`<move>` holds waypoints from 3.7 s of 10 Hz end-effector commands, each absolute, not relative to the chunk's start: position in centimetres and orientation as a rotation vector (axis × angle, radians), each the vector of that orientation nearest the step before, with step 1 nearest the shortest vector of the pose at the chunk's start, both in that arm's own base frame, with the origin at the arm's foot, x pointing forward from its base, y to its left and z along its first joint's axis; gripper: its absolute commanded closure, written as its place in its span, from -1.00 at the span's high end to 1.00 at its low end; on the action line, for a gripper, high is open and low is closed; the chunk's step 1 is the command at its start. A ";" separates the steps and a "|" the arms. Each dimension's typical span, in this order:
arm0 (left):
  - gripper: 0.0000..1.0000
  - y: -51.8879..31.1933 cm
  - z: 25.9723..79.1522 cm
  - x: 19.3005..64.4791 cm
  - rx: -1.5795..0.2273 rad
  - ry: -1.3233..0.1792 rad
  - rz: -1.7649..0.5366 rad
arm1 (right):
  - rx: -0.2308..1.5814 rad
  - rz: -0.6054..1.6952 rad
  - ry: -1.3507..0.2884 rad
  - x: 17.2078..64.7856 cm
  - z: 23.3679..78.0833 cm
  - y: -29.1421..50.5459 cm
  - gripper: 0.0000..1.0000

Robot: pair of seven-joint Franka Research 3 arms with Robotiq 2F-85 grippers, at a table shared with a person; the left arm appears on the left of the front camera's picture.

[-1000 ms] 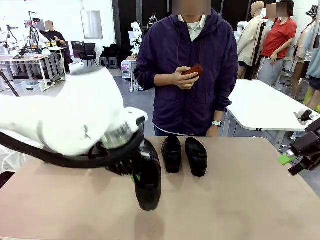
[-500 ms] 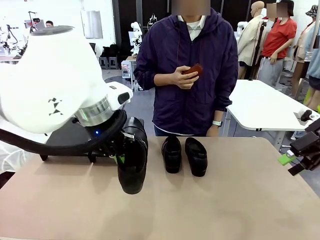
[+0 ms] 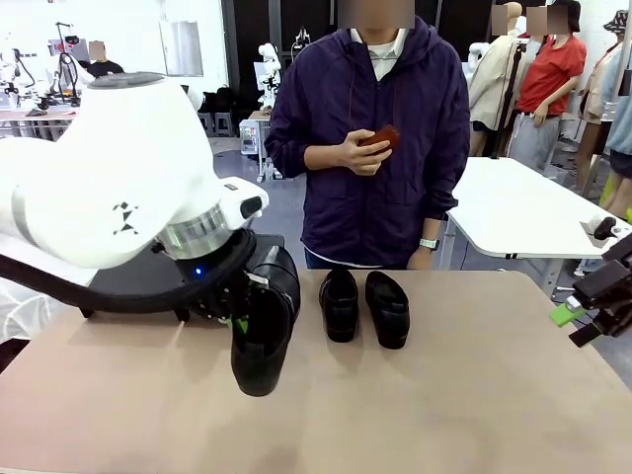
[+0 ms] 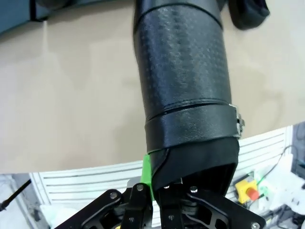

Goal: Organize the shoes by placing them on the stand.
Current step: Place the Shoe from the middle of the table onto the Shoes Stand.

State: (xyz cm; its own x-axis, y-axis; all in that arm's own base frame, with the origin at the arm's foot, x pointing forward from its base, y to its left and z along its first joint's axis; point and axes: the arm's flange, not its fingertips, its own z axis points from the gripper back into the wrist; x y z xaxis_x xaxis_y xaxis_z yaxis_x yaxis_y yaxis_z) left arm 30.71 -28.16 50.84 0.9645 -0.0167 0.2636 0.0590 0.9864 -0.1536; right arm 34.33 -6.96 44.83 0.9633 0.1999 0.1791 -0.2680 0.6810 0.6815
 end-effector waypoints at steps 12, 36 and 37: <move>-1.00 -21.8 46.9 58.5 -0.176 -0.484 -0.050 | 0.782 0.289 -0.097 34.3 44.9 -7.3 1.00; 1.00 -21.4 58.6 42.5 -0.335 -0.132 -0.291 | 0.782 0.289 -0.097 34.3 44.9 -7.3 1.00; 1.00 -19.4 58.0 39.1 -0.334 -0.043 -0.261 | 0.782 0.289 -0.097 34.3 44.9 -7.3 1.00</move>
